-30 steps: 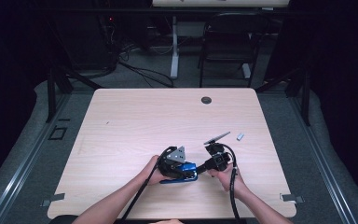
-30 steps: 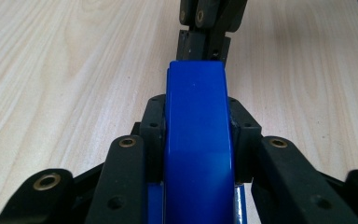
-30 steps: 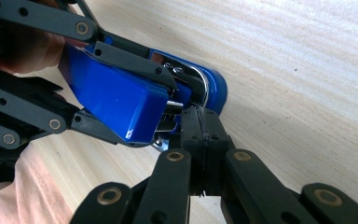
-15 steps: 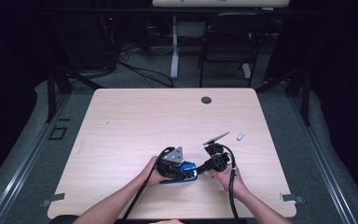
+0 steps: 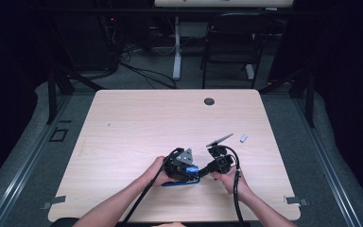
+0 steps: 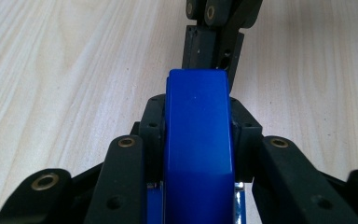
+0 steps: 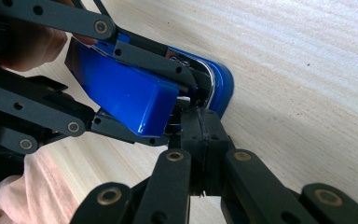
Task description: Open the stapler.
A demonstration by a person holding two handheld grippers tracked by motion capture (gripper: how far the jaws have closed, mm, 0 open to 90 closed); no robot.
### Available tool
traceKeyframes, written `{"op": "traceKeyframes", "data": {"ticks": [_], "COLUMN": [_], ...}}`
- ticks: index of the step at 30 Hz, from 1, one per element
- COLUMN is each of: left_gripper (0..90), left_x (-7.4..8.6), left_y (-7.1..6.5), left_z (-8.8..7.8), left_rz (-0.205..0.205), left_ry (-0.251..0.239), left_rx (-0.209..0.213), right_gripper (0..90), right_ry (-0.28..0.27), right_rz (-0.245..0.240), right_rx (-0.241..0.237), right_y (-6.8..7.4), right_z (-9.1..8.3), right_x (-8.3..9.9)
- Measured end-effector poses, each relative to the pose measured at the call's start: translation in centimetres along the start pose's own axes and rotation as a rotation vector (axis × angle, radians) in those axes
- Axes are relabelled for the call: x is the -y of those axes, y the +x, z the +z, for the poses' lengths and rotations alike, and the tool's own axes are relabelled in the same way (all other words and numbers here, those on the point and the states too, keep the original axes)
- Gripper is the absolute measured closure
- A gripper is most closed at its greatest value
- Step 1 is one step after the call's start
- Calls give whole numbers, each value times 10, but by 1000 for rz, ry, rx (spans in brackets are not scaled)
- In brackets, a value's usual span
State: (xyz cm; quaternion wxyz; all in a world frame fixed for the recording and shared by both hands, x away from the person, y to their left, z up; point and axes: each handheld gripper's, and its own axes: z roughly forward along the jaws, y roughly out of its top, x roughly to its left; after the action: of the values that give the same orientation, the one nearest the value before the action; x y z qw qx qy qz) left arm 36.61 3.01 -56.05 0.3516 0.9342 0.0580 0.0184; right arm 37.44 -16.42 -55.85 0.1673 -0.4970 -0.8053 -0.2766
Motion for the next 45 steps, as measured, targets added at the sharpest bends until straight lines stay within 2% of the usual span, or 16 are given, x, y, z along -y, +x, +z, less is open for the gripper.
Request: {"op": "traceKeyframes", "data": {"ticks": [2,7,15,16,17,18,20,22,25,26,28,31,32,35,43,45], "left_gripper": [658,659,660,660,660,660,659,659,657,656,654,652,652,652,654,654], "left_x": [4,9,13,15,18,18,14,18,16,16,14,11,11,9,6,6], "left_y": [2,1,0,1,5,6,2,4,4,3,2,1,1,0,-1,-1], "left_z": [-1,-2,-4,-5,-10,-12,-10,-9,-9,-10,-11,-13,-14,-16,-23,-24], "left_rz": [-11,-11,-6,-14,-58,-62,-4,-26,-15,-17,-6,0,-3,4,8,2], "left_ry": [-39,-95,-136,-170,-233,-260,-196,-203,-193,-196,-177,-161,-162,-149,-133,-139], "left_rx": [15,10,3,8,30,30,13,24,26,25,19,13,10,2,-8,-6], "right_gripper": [900,900,900,900,900,900,900,900,900,897,821,780,778,753,728,726], "right_ry": [-3,-7,-16,-12,-10,-16,-17,-19,-16,11,-44,-89,-118,-108,-124,-131], "right_rz": [0,-4,0,-8,-9,-2,-4,-4,-18,-43,-31,-60,-49,-80,-65,-81], "right_rx": [3,12,11,18,27,20,19,12,33,29,26,20,22,16,-6,-10], "right_y": [0,1,1,1,1,0,0,0,3,1,1,5,8,7,7,9], "right_z": [0,0,0,0,0,0,0,0,0,-2,-6,-15,-14,-16,-17,-17], "right_x": [0,1,1,1,1,1,1,1,1,0,0,-2,-2,-3,-3,-3]}}
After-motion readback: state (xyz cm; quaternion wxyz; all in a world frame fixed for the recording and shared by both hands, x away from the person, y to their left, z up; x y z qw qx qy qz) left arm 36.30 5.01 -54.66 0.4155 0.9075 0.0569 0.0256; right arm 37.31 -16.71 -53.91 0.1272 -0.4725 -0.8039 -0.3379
